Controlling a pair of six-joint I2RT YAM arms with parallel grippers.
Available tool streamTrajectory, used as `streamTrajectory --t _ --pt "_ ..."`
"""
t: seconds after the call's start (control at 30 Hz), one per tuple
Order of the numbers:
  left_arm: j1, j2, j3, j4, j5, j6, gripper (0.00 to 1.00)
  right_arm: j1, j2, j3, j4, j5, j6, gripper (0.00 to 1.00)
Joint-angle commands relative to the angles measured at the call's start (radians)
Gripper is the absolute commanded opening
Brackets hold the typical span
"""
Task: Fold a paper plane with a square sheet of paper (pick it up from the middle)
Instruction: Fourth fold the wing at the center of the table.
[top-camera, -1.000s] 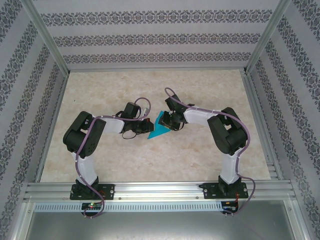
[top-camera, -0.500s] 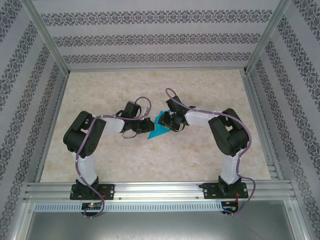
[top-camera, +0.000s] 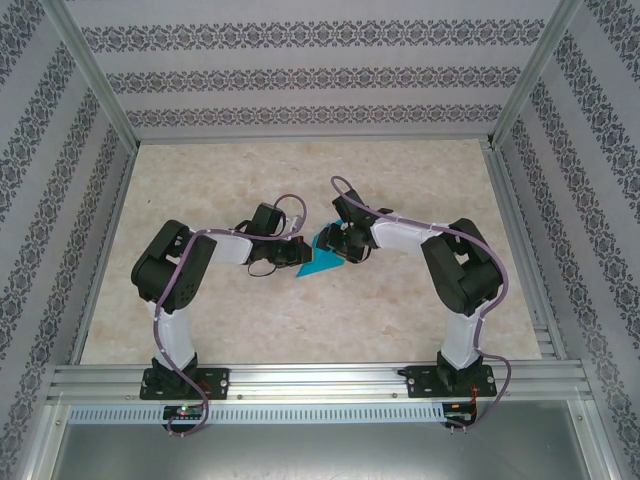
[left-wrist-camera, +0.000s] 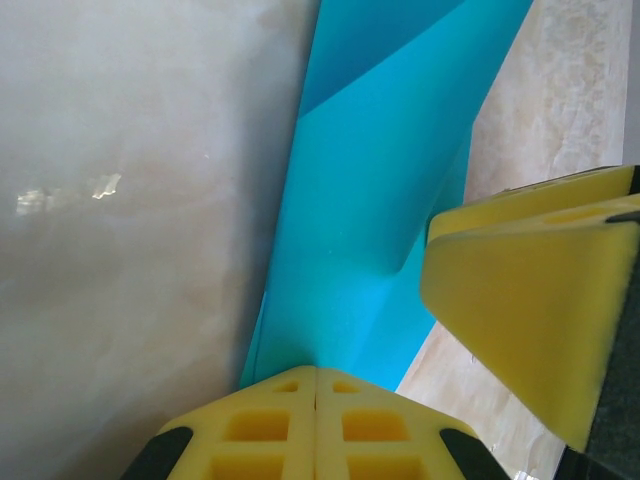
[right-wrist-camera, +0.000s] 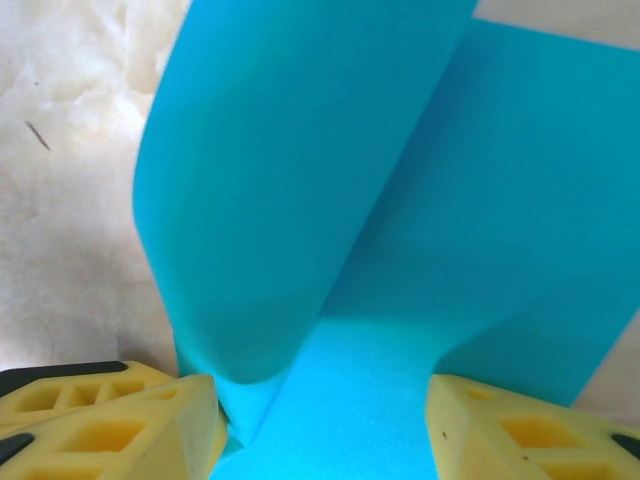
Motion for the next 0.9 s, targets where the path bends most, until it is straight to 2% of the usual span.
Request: streamTrajectory --t 0.0,0.13,0.63,0.87 --pt "-0.011 0.017 0.022 -0.027 0.015 0.024 0.07 0.000 -0.024 0.037 -0.061 0.065 -0.009 0.62" --pt "-0.013 0.011 0.021 -0.029 0.014 0.026 0.07 0.003 0.003 0.072 -0.071 0.063 -0.013 0.65" --pt "-0.014 0.007 0.021 -0.027 0.016 0.016 0.07 0.008 0.087 0.150 -0.079 0.044 -0.021 0.68" --pt "-0.014 -0.009 0.018 -0.024 0.017 0.009 0.07 0.005 0.126 0.161 -0.136 0.076 -0.016 0.68"
